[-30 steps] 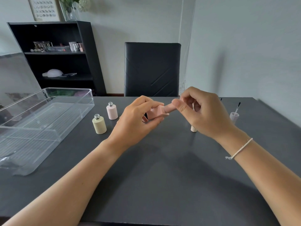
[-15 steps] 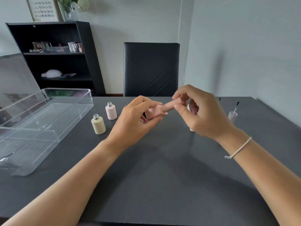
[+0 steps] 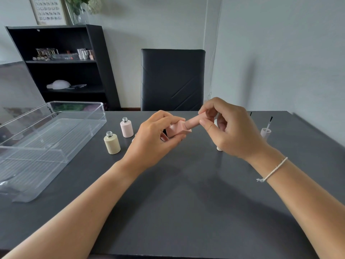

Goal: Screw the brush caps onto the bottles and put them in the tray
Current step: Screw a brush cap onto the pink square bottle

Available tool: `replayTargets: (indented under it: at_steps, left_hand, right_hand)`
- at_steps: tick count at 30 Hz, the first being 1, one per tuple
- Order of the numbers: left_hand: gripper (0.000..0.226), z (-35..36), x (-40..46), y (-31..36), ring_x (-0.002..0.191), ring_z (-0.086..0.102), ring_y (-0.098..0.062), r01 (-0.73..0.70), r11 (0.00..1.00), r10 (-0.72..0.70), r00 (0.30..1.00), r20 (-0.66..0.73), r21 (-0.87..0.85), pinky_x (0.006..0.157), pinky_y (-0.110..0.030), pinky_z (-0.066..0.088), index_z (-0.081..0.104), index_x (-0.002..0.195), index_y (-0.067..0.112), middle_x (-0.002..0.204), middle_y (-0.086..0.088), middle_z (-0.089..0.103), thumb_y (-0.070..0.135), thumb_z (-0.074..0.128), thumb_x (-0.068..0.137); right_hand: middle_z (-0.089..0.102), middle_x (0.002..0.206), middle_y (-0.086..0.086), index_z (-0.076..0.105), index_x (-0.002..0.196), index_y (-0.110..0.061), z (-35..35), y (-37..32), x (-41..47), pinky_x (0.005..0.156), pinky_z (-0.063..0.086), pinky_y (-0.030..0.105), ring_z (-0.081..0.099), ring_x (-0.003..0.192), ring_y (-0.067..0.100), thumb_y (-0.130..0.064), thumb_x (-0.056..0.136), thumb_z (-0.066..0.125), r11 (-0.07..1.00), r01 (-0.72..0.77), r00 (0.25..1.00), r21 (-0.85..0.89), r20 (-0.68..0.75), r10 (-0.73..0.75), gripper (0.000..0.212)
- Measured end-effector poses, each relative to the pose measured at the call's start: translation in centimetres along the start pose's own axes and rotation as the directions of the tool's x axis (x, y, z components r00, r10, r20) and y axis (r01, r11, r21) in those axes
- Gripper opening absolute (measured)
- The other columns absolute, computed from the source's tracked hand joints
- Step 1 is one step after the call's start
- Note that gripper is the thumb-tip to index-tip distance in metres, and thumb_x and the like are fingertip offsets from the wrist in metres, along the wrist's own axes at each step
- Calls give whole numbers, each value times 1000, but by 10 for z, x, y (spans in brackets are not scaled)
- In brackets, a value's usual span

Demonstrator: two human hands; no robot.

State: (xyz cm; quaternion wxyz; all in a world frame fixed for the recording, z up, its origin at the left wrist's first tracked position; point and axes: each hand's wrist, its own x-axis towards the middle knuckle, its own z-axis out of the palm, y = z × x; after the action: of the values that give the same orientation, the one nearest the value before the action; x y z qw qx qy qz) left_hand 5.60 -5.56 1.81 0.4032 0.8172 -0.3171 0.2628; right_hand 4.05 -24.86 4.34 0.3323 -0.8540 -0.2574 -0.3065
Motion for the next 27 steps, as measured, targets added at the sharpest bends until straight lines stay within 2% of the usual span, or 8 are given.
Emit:
replayTargets:
  at_steps: [1, 4, 7, 10, 13, 16, 22, 27]
  left_hand:
    - [25, 0, 0, 0, 82, 53, -7, -3, 1000, 3, 1000, 2, 3, 61, -11, 45, 67, 105, 19, 92, 5, 58, 20, 70, 79]
    - [26, 0, 0, 0, 81, 53, -6, -10, 1000, 10, 1000, 1, 9, 61, -11, 45, 67, 105, 21, 91, 8, 57, 21, 70, 79]
    - [27, 0, 0, -1, 82, 53, -4, -7, 1000, 7, 1000, -14, 4, 62, -12, 46, 67, 105, 20, 92, 13, 56, 21, 70, 79]
    - [28, 0, 0, -2, 81, 52, -3, -1, 1000, 1, 1000, -8, 12, 61, -11, 46, 67, 106, 19, 91, 16, 54, 22, 70, 79]
    - [27, 0, 0, -2, 80, 53, -6, 6, 1000, -6, 1000, -2, 1, 60, -11, 45, 68, 106, 19, 92, 12, 56, 21, 70, 79]
    - [26, 1, -1, -1, 81, 54, -7, 17, 999, -17, 1000, -1, -30, 61, -13, 46, 67, 105, 21, 92, 9, 57, 20, 70, 79]
    - [25, 3, -1, 1, 78, 54, -11, 46, 996, -46, 999, 1, -75, 62, -24, 50, 67, 103, 25, 91, 11, 56, 19, 71, 79]
    - [25, 5, -2, 2, 78, 55, -14, 67, 993, -67, 998, 7, -99, 63, -23, 51, 66, 102, 26, 92, 11, 56, 18, 71, 78]
  right_hand:
    - [54, 66, -12, 54, 82, -23, 0, 0, 0, 49, 29, 18, 47, 52, 4, -28, 82, 54, 1000, -3, 1000, -3, -4, 3, 4]
    - [50, 56, -12, 52, 71, -23, 1, 2, 1, 49, 31, 20, 47, 52, 7, -37, 82, 53, 999, -32, 999, -12, -33, 32, 18]
    - [47, 52, -11, 55, 70, -19, 0, 1, 2, 48, 30, 16, 47, 50, 7, -47, 83, 51, 999, -47, 998, -14, -52, 47, 31]
    - [51, 61, -10, 54, 83, -24, 0, 0, 1, 47, 31, 11, 48, 51, 4, -40, 83, 55, 1000, -5, 999, -1, -48, 5, 16]
    - [54, 67, -13, 52, 84, -26, 1, 1, 1, 48, 29, 15, 46, 50, 6, -29, 84, 55, 1000, 16, 1000, 16, -18, -15, 4]
    - [49, 63, -19, 50, 80, -27, 1, 1, 2, 48, 28, 14, 45, 49, 3, -29, 85, 54, 999, 33, 999, 17, -40, -32, 6]
    - [43, 56, -18, 53, 78, -23, 2, -1, 2, 48, 28, 10, 44, 50, 2, -31, 85, 54, 999, 49, 995, 8, -92, -48, 11]
    - [41, 55, -20, 56, 78, -19, 3, -2, 2, 48, 31, 10, 46, 52, 1, -31, 86, 55, 999, 39, 993, 12, -112, -38, 14]
